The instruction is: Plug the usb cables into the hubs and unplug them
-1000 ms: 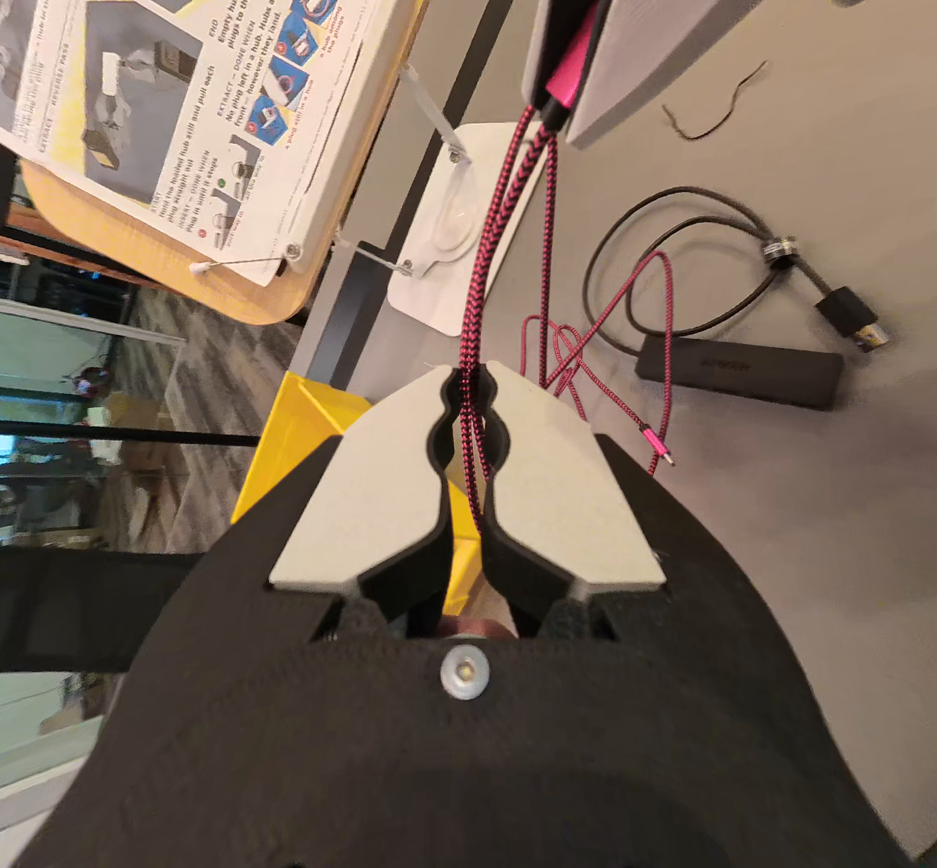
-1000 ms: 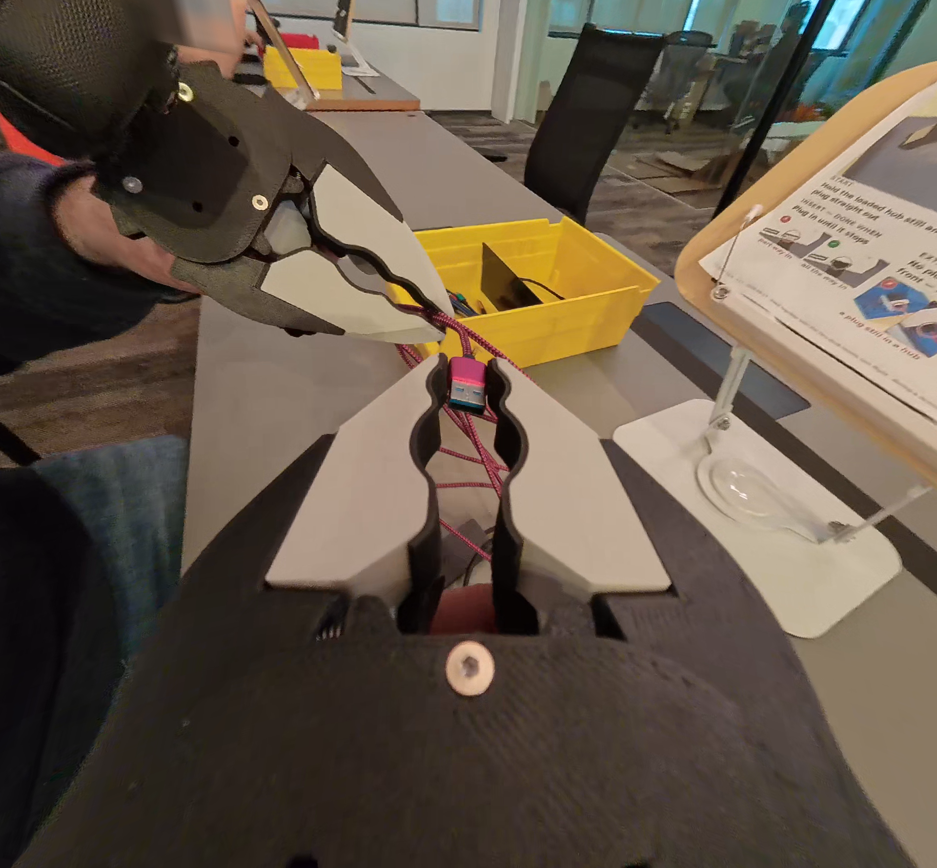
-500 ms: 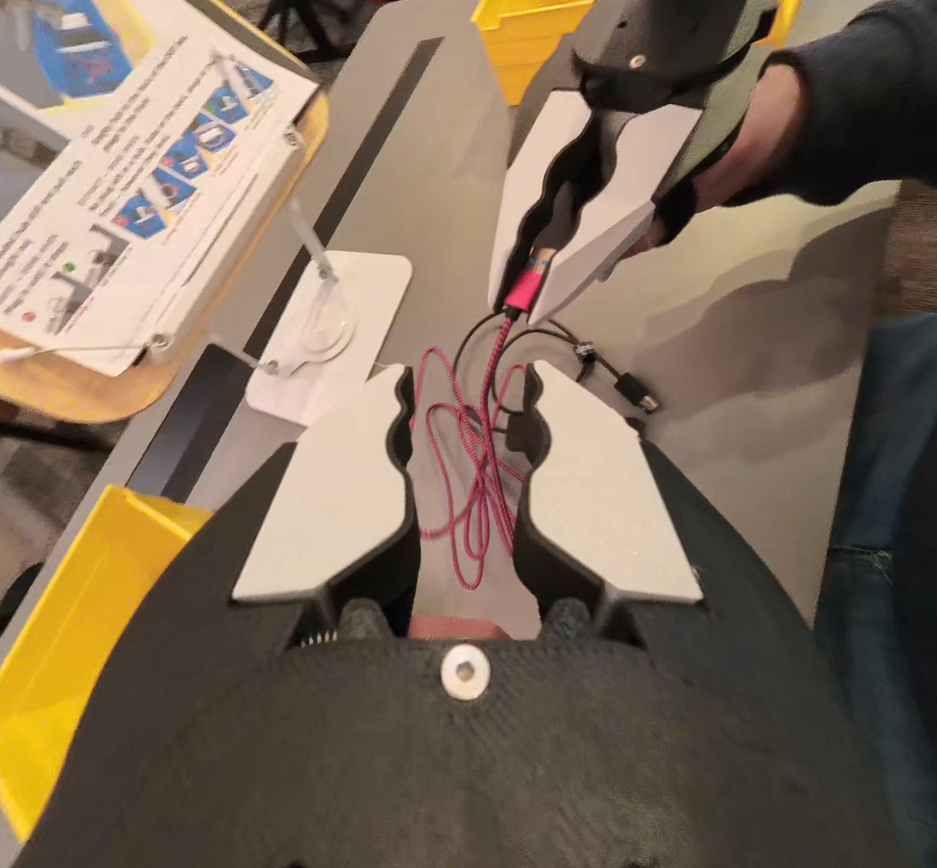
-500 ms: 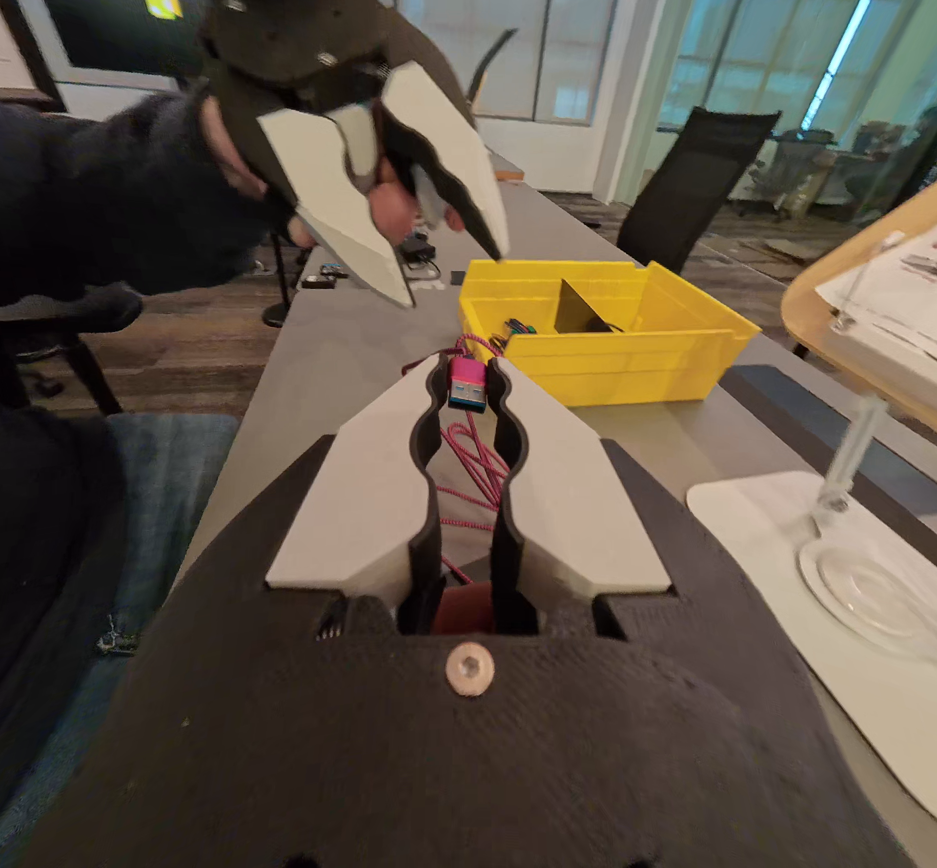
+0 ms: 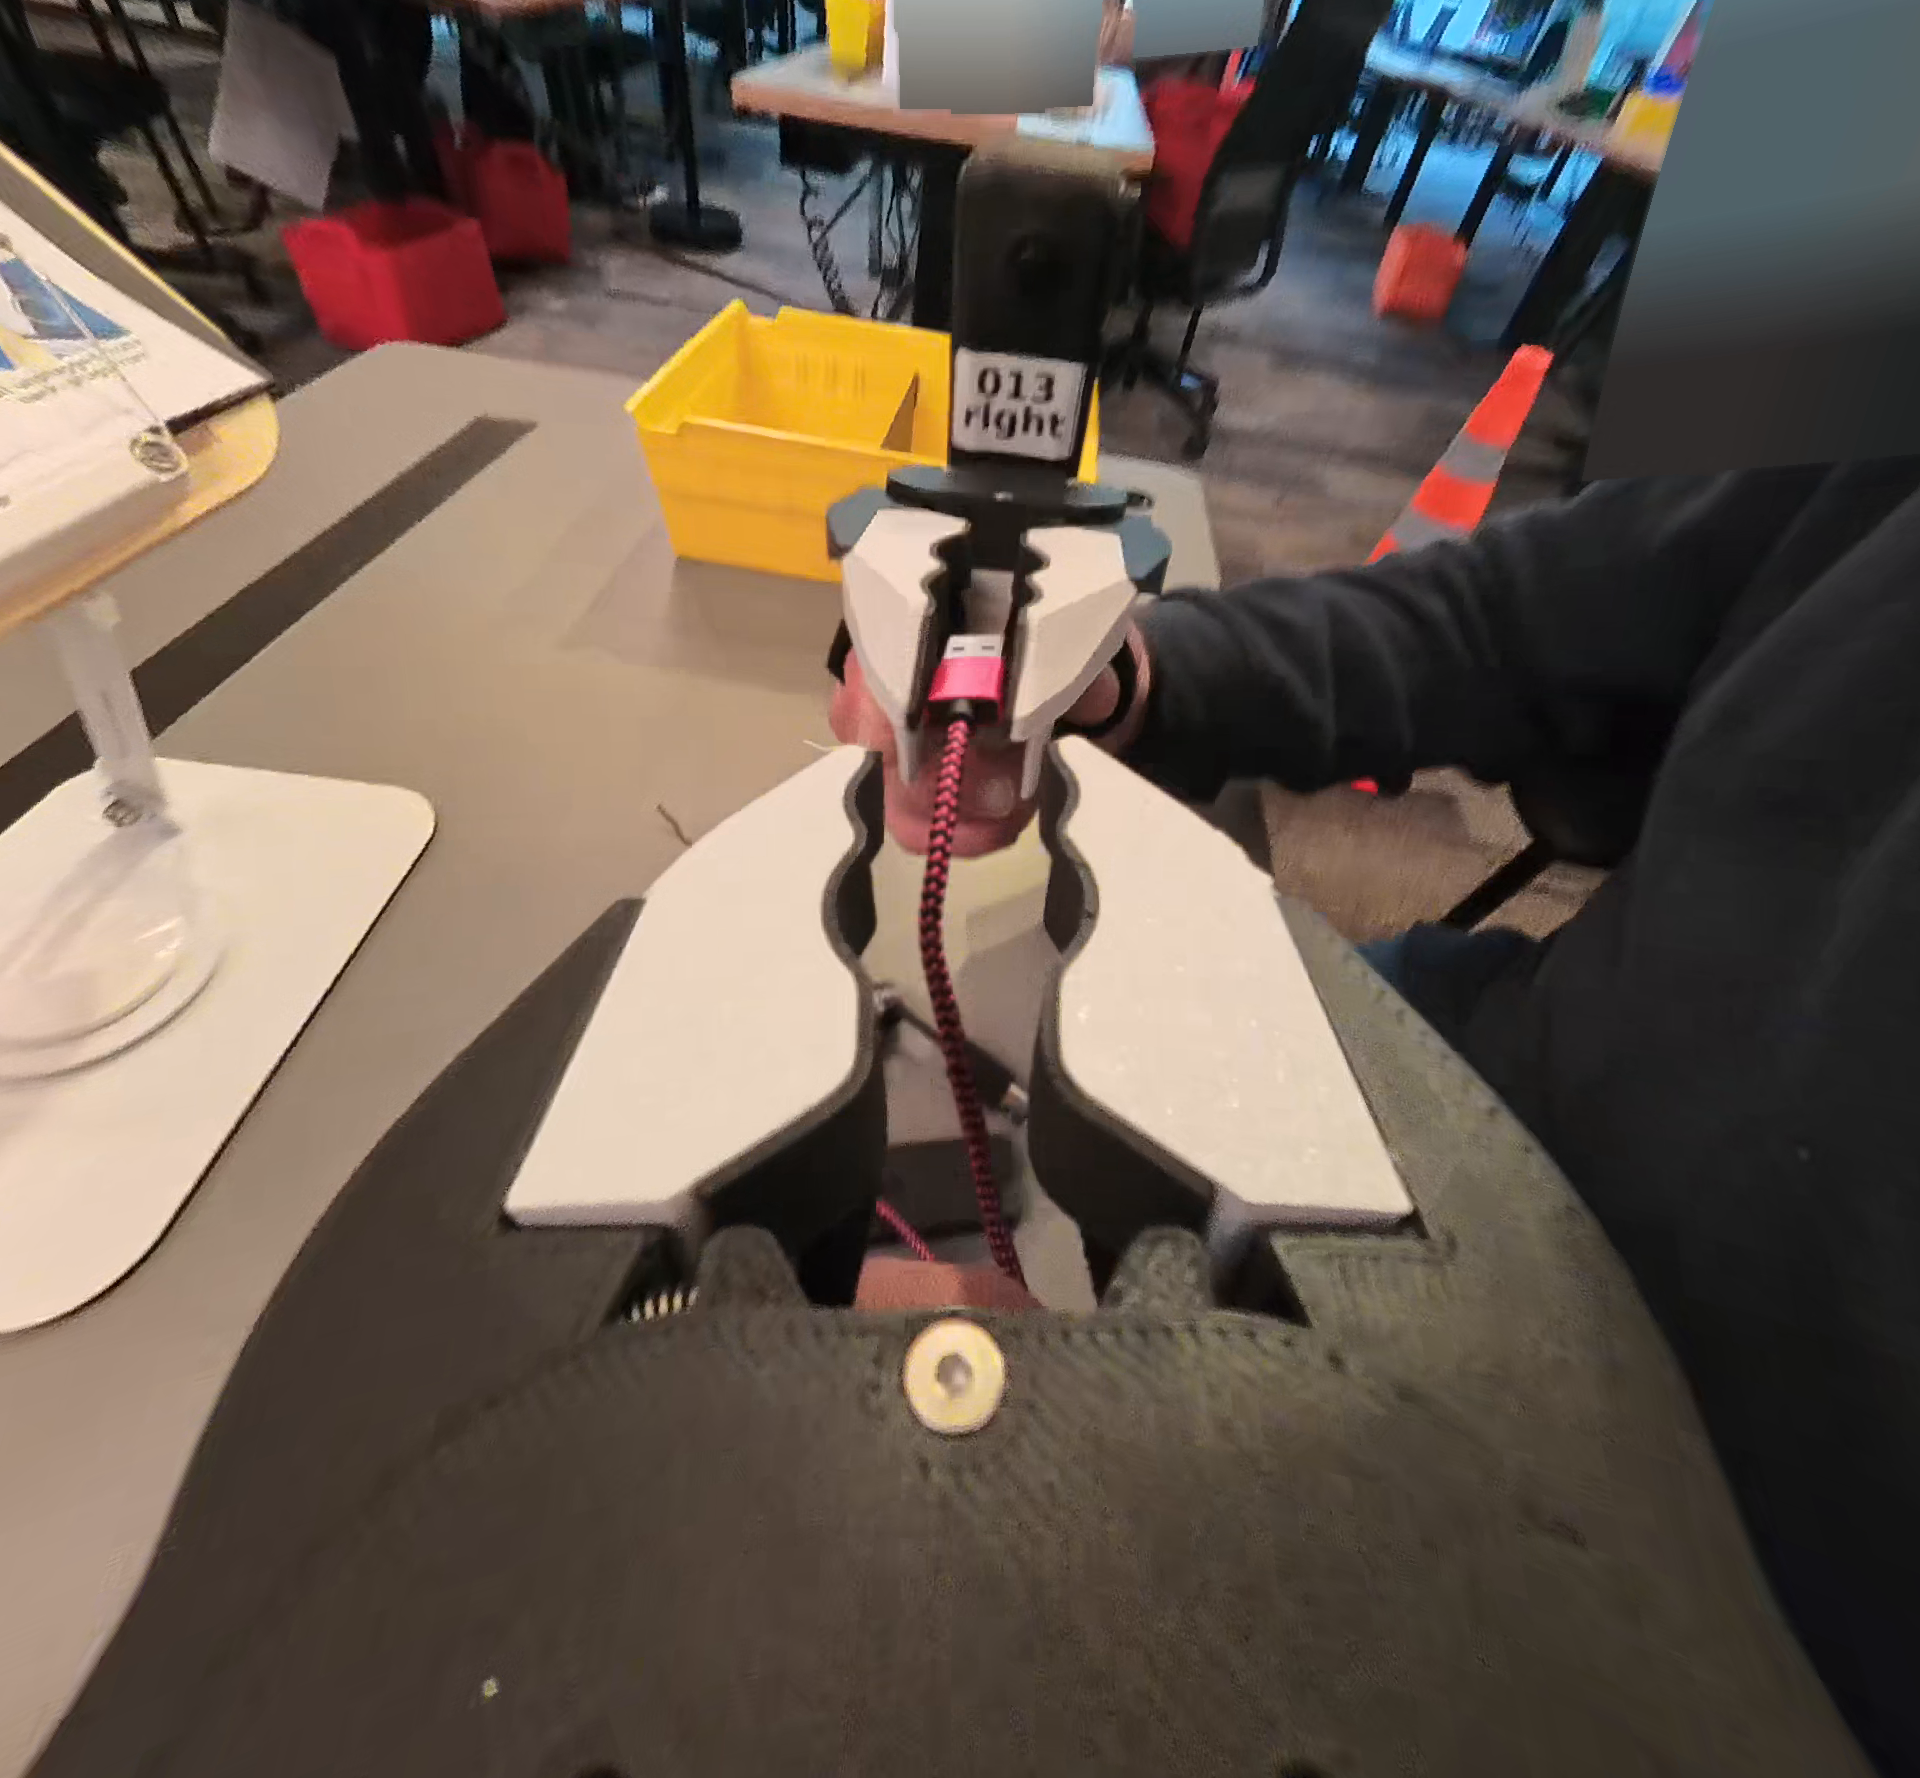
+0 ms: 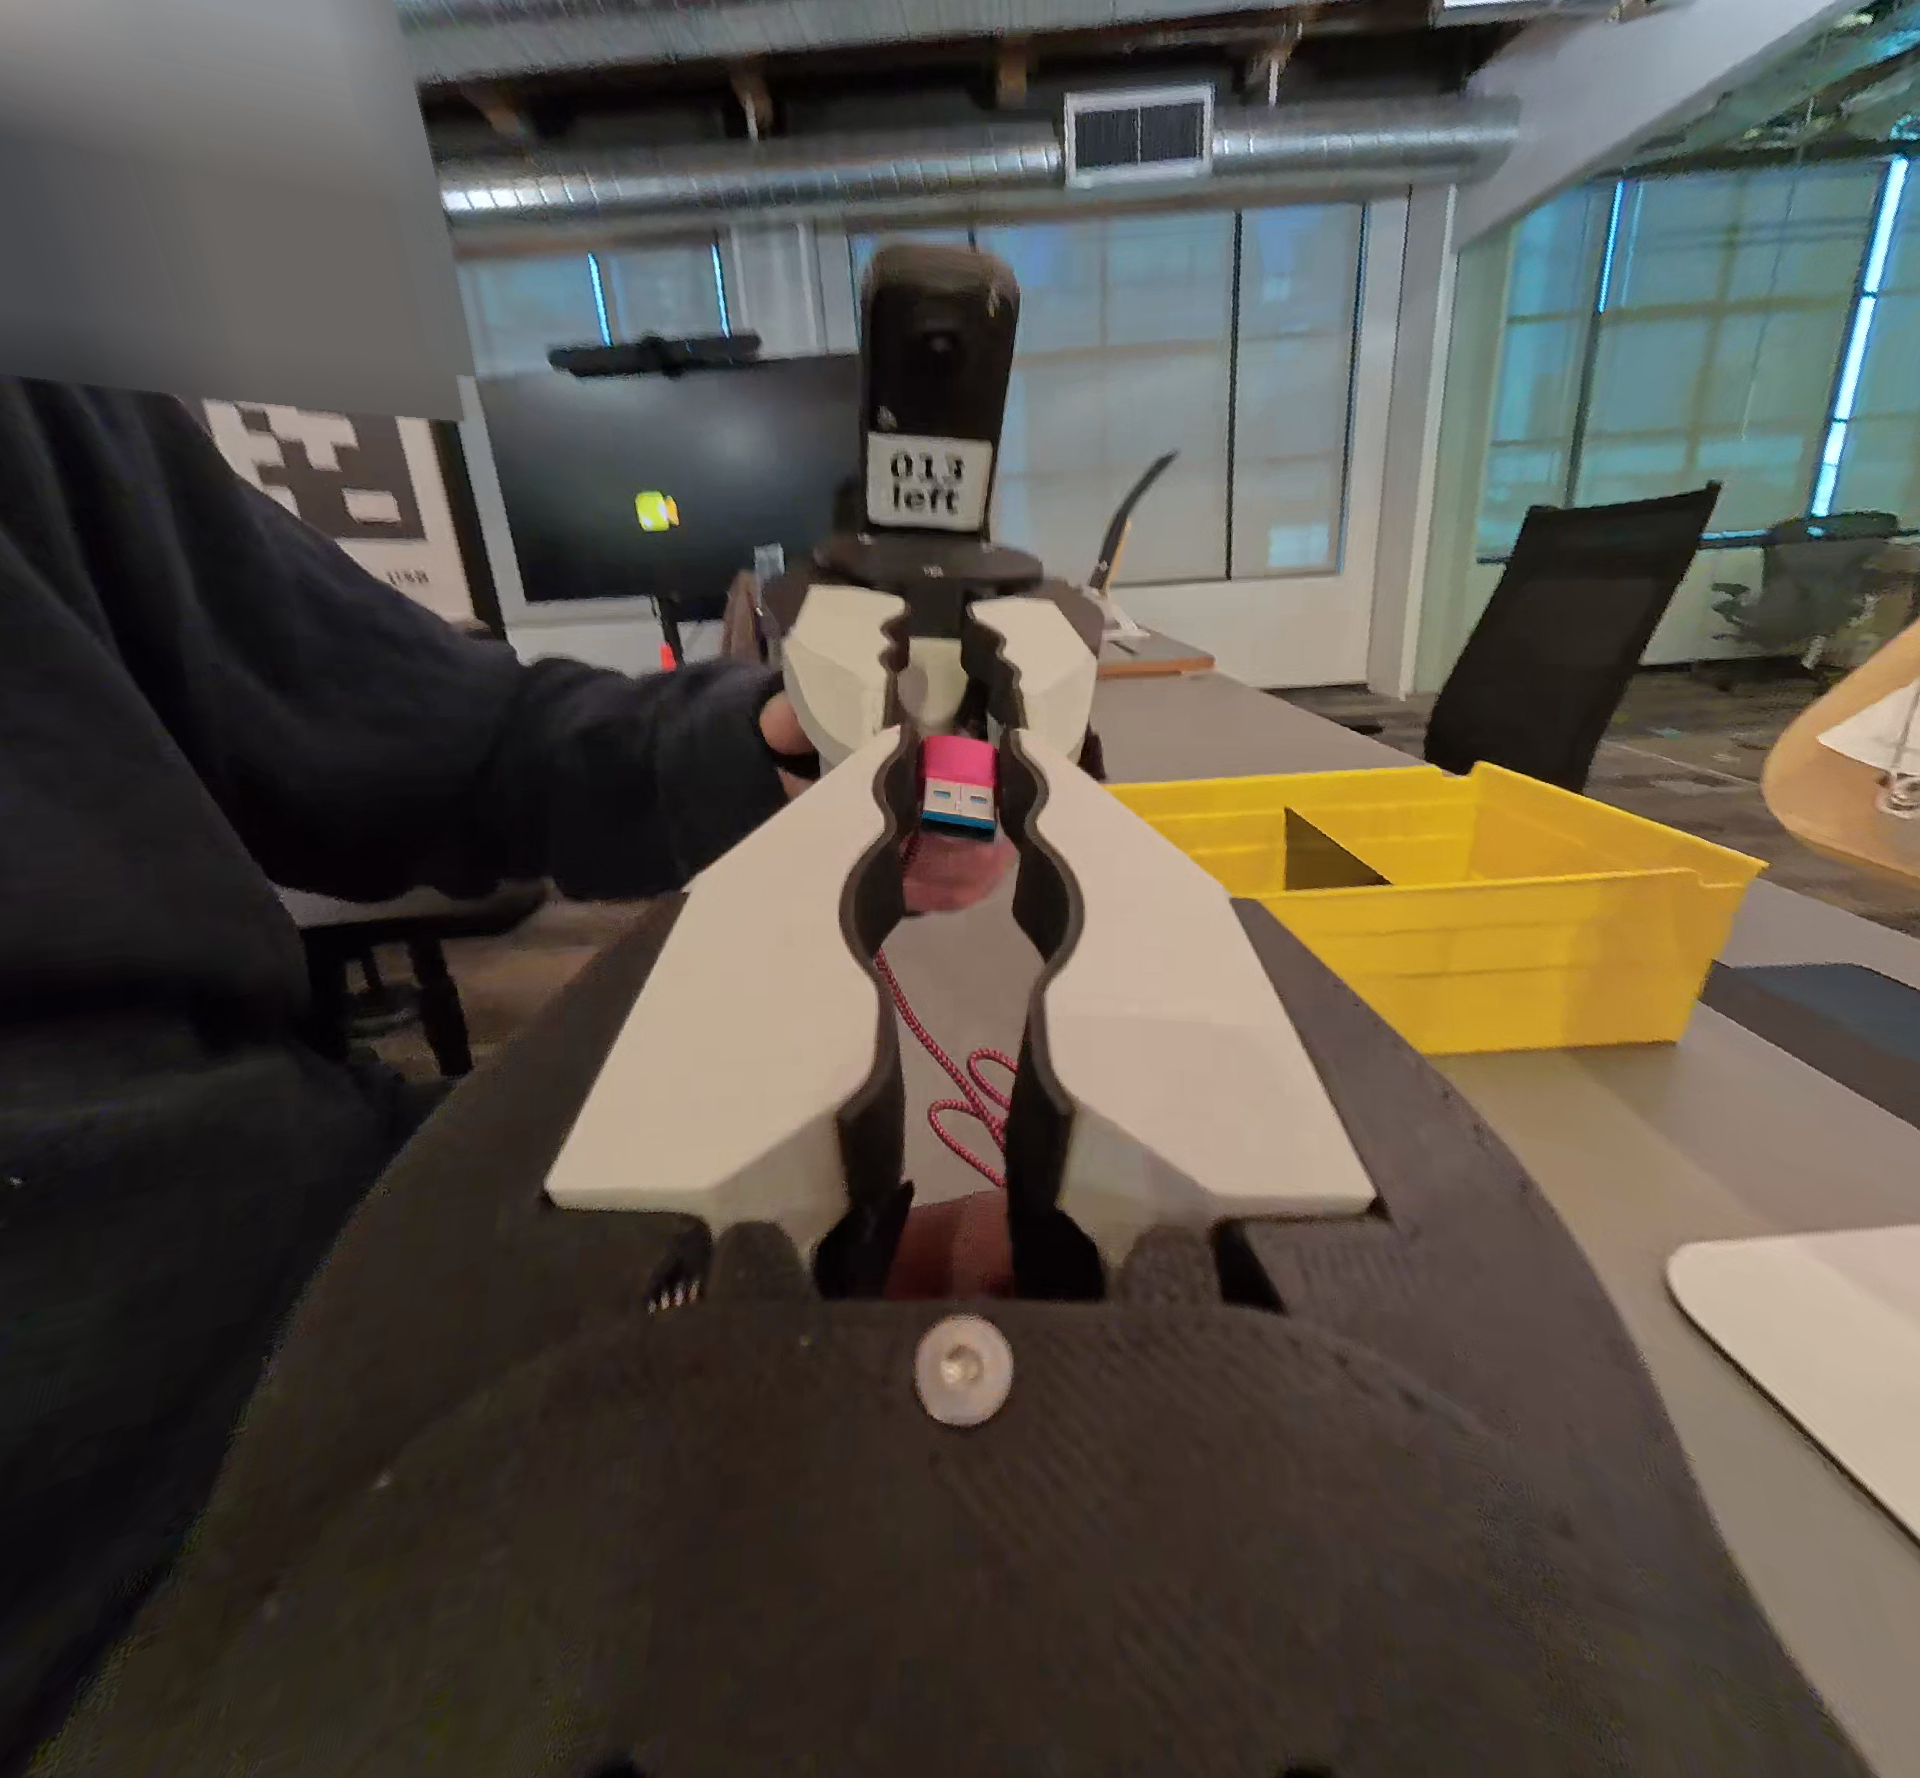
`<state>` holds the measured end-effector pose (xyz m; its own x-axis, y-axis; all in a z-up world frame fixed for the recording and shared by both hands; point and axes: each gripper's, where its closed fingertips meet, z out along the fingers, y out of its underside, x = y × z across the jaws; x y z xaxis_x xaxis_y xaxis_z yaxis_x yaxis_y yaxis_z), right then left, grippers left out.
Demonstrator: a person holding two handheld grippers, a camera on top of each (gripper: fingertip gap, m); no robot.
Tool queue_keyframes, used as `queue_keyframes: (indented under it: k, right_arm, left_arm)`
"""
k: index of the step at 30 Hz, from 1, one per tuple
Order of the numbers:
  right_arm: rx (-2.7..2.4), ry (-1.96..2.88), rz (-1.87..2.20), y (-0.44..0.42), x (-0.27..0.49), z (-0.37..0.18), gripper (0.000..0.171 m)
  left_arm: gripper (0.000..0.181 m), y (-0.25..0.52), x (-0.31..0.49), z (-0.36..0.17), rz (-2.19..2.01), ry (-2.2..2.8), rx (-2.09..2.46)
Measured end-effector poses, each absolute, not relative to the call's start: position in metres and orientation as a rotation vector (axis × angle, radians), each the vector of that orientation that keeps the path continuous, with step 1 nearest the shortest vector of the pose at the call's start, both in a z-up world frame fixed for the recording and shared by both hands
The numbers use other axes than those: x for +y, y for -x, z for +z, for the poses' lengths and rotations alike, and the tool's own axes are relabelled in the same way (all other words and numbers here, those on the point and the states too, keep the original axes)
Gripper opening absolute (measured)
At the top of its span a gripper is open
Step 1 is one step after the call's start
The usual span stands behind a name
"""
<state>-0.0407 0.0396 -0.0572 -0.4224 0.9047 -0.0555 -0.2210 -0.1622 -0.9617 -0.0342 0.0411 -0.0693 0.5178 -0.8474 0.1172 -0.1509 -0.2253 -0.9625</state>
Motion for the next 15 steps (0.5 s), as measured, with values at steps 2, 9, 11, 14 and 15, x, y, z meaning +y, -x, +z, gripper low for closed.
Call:
queue_keyframes:
  k: [2,9,11,14,15]
  right_arm:
    - [-1.211,0.845,1.764,0.038,0.041,-0.053,0.013]
    - [-1.149,0.829,1.82,0.035,0.042,-0.052,0.013]
    - [-1.142,0.83,1.82,0.034,0.044,-0.052,0.013]
    - [-1.143,0.822,1.817,0.033,0.043,-0.051,0.013]
    - [-1.143,0.822,1.816,0.033,0.043,-0.051,0.013]
  left_arm:
    - [0.021,0.033,0.044,-0.067,-0.849,1.642,0.802]
    - [0.008,0.028,0.048,-0.057,-0.949,1.486,0.634]
    - [0.008,0.026,0.048,-0.058,-0.951,1.49,0.633]
    - [0.006,0.025,0.047,-0.057,-0.967,1.478,0.625]
    - [0.006,0.025,0.047,-0.057,-0.964,1.48,0.625]
